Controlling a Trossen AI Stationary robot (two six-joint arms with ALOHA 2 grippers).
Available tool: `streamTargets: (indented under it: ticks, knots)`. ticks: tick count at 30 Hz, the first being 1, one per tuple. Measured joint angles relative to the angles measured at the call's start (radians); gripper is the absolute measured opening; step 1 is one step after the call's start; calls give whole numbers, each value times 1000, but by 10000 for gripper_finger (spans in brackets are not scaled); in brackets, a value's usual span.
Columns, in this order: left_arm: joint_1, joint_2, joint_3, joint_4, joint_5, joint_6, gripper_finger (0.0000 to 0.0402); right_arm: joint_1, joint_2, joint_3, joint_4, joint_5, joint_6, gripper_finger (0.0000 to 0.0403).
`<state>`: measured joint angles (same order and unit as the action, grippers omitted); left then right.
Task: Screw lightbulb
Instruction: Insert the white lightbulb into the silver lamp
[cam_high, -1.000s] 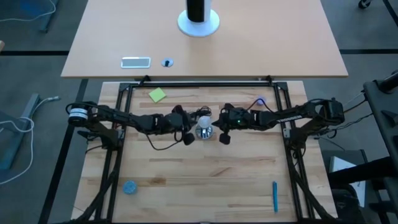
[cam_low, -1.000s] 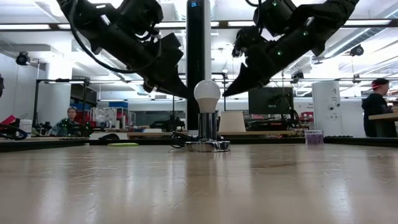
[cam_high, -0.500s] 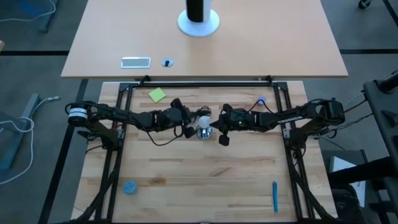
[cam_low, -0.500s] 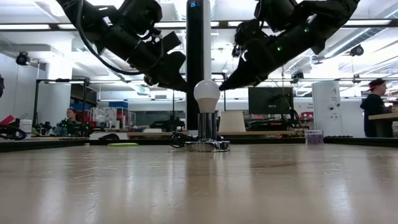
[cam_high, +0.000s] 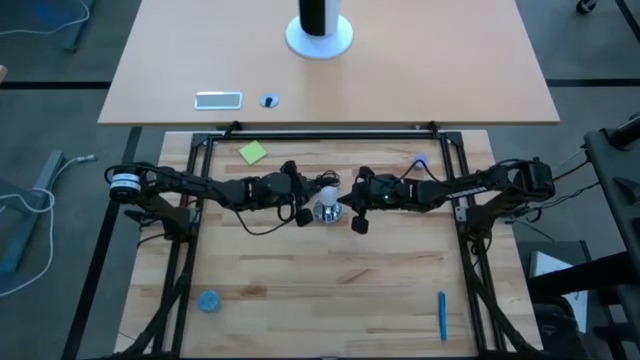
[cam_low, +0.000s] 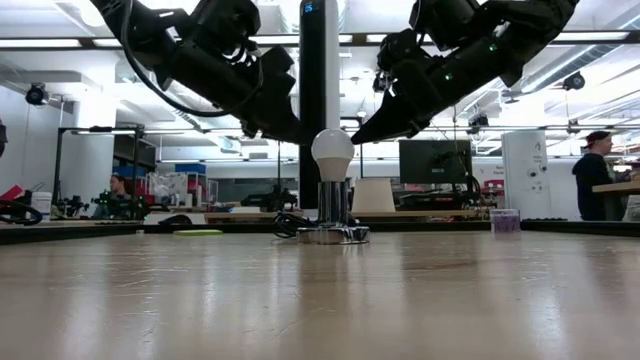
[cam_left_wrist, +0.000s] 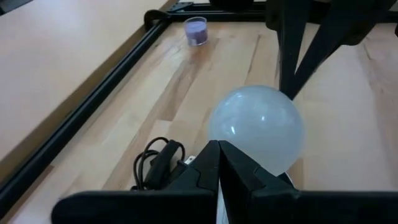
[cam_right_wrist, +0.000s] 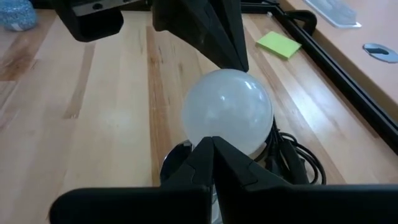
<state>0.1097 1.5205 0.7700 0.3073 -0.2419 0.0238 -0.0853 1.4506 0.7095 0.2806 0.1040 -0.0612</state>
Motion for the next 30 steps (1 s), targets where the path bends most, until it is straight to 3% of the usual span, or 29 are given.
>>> streamTargets:
  ticks: [15, 22, 30]
  knots:
    - [-5, -1, 0, -19, 17, -7, 0, -1, 85, -1, 22, 26, 26, 0]
    - [-13, 1, 0, -34, 94, -10, 0, -6, 140, -3, 39, 42, 47, 0]
    - [-16, 1, 0, -58, 75, -38, 0, -6, 131, 0, 1, 37, 54, 0]
